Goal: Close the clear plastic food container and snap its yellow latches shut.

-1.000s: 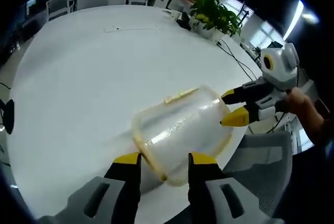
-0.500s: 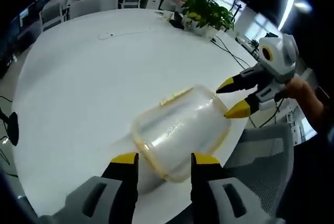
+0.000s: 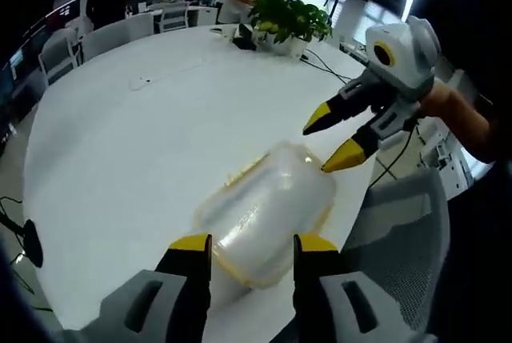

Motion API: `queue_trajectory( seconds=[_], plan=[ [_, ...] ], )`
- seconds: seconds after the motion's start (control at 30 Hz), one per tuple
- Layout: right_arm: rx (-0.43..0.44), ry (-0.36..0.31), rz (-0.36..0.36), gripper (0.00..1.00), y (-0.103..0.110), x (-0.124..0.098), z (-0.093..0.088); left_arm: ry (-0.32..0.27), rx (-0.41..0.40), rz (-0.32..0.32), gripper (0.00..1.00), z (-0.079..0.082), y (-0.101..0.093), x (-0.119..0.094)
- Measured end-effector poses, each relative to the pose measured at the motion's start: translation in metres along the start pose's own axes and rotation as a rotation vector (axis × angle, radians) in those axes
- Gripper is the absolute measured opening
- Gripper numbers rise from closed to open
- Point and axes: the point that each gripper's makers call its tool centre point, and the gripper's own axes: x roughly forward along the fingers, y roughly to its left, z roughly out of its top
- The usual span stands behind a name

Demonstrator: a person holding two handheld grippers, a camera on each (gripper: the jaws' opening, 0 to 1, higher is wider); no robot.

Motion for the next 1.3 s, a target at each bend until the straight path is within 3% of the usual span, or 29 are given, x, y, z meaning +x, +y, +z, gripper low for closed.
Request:
queue_trajectory(
  seconds=[0.33, 0.53, 0.93, 1.3],
  plan=[
    [-0.075, -0.001, 0.059, 0.23, 0.006, 0.017, 0.011, 0.009, 0.092, -0.049, 0.25, 0.009, -0.013, 0.018],
    [-0.098, -0.001, 0.092, 0.22, 0.008, 0.028, 0.017, 0.012, 0.169, -0.081, 0.25, 0.013, -0.023, 0.026],
    [-0.154, 0.009, 0.154, 0.16, 0.021, 0.042, 0.025, 0.021, 0.244, -0.121, 0.24, 0.013, -0.033, 0.036],
    [-0.199, 0.026, 0.178, 0.21, 0.019, 0.049, 0.028, 0.013, 0.343, -0.147, 0.24, 0.007, -0.046, 0.041]
  ],
)
